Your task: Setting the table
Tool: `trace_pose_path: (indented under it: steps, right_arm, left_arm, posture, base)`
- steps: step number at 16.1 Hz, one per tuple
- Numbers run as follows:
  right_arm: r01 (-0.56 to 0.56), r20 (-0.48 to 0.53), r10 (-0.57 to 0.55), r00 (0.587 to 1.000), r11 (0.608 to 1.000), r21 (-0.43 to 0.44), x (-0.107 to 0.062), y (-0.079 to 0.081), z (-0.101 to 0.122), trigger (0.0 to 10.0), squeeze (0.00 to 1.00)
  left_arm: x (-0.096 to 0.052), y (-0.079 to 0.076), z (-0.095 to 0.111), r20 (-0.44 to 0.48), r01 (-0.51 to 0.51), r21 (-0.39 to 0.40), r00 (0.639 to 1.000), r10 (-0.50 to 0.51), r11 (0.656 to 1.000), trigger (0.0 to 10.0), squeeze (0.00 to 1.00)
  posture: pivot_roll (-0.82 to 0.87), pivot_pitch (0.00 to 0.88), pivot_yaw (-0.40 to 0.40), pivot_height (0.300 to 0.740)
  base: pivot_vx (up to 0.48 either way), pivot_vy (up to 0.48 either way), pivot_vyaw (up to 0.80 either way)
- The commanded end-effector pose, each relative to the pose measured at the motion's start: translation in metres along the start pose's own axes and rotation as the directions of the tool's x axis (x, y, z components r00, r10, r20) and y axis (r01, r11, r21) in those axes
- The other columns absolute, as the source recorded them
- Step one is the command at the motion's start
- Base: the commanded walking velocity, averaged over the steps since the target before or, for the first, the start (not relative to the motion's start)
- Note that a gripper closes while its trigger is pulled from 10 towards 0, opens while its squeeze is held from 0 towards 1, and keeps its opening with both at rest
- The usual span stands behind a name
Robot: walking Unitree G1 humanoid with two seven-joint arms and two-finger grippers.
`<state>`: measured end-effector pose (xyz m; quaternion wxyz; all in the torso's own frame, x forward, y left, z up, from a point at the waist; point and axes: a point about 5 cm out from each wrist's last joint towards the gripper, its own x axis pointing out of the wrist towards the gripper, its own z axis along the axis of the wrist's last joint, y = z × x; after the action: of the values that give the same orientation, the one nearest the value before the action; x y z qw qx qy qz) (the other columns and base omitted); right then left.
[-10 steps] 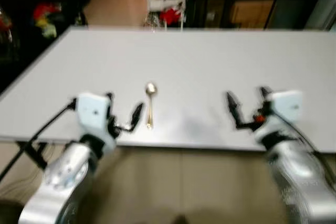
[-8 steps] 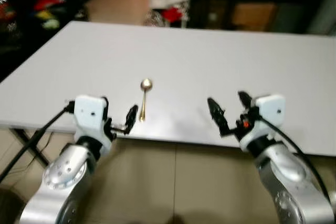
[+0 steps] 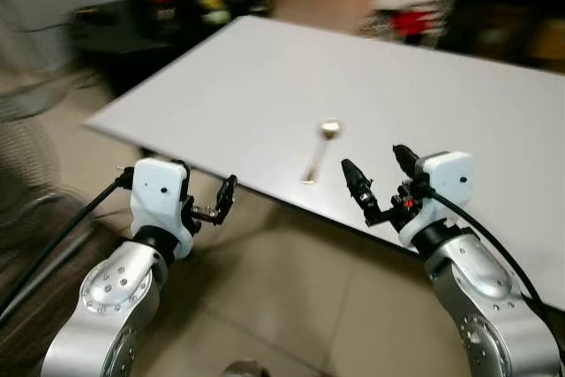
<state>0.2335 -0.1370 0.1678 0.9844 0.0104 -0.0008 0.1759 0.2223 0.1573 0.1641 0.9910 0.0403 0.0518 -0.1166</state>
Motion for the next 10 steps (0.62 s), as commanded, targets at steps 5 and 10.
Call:
trace_pose_path:
  steps: [5, 10]
  right_arm:
    - [-0.040, -0.004, 0.040, 0.999, 0.999, 0.023, 0.0030, 0.0050, -0.0002, 10.0, 1.00]
    - [-0.062, 0.024, 0.061, 0.998, 0.997, 0.051, 0.0047, 0.0089, 0.0019, 10.0, 1.00]
  left_arm:
    - [0.0017, 0.0008, -0.0005, -0.004, -0.016, 0.025, 1.000, 0.016, 1.000, 10.0, 0.95]
    - [0.0037, 0.0004, 0.0002, -0.003, -0.005, 0.042, 1.000, 0.005, 0.999, 10.0, 0.93]
  posture:
    - [0.09, 0.000, 0.041, 0.740]
    - [0.09, 0.000, 0.043, 0.740]
  base:
    - [0.000, 0.000, 0.80]
    - [0.000, 0.000, 0.80]
